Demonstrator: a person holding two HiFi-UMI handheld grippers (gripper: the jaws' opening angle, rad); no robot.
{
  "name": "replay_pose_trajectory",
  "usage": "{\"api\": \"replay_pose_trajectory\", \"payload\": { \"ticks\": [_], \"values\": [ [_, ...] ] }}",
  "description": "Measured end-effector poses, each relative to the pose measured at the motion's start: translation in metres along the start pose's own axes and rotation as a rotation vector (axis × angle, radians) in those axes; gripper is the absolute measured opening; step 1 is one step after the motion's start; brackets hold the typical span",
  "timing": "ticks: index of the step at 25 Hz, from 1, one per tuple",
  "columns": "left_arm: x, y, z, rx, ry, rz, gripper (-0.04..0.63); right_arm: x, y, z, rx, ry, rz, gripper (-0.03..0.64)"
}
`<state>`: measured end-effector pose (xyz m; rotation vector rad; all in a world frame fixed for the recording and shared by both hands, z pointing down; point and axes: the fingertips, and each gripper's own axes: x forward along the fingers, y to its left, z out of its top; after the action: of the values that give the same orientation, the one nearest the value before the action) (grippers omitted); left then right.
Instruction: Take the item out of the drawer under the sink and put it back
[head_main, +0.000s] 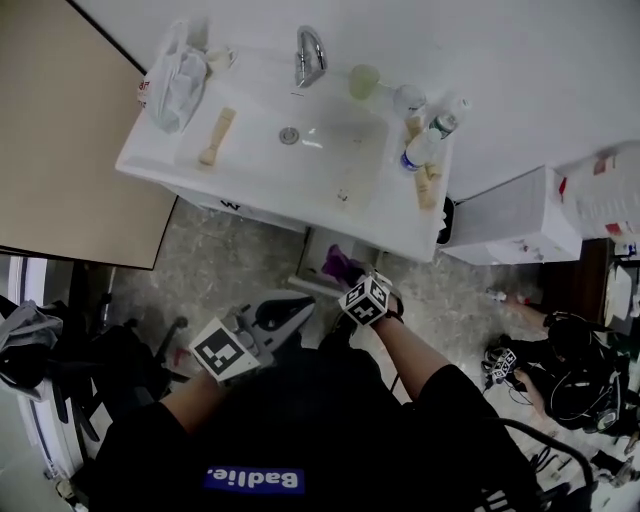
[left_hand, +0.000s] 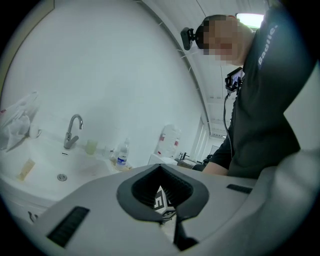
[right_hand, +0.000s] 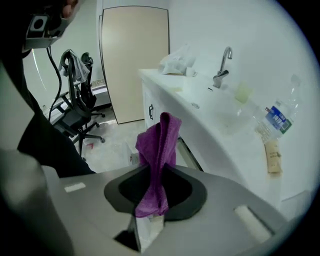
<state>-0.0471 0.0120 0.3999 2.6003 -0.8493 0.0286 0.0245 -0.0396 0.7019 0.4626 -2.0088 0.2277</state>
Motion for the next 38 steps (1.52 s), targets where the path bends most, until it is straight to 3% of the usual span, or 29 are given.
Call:
{"api": "replay_pose_trajectory", "payload": {
  "ticks": [9,17,29,38],
  "values": [
    [0.019,-0.013,0.01,0.003,0.002,-0.024,-0.012,-0.085,0.0,0.039,0.084,-0.204,0.003,0.075],
    [0.041,-0.028,0.018,-0.002,-0.004,-0.065,-0.012,-0.156,0.0,0.047,0.189,-0.366,0.013,0.075],
    [0.052,-0.056,0.046,0.073,0.012,-0.143,-0.012,-0.293,-0.016,0.091,0.286,-0.772,-0.009,0.075],
    [0.055,-0.067,0.049,0.09,-0.002,-0.159,-0.012,-0.339,-0.003,0.1,0.324,-0.923,0.03,0.075]
  ]
}}
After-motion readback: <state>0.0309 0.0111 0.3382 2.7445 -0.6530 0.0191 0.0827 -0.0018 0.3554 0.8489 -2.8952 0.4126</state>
